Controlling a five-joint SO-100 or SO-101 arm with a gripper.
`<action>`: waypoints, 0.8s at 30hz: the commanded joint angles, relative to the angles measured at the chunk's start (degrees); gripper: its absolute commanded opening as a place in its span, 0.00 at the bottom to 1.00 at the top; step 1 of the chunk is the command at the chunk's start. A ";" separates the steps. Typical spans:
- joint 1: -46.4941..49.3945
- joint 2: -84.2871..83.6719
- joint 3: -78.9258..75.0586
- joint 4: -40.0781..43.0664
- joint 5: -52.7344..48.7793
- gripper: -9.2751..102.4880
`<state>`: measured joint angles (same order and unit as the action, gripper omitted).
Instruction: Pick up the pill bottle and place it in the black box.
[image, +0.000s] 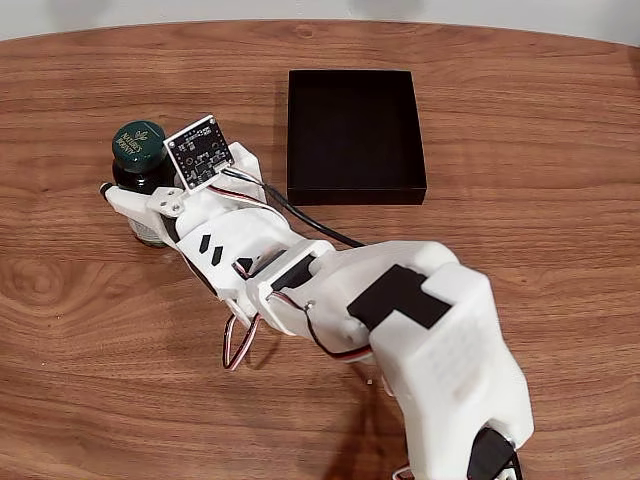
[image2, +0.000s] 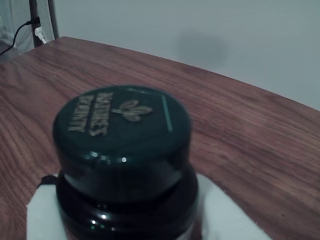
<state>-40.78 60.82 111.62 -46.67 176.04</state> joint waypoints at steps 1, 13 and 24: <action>-0.97 4.04 -0.09 -0.09 -0.44 0.20; -1.32 15.12 5.89 2.02 1.67 0.19; 2.29 33.57 15.82 8.00 3.08 0.19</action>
<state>-40.61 80.95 127.44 -39.02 178.42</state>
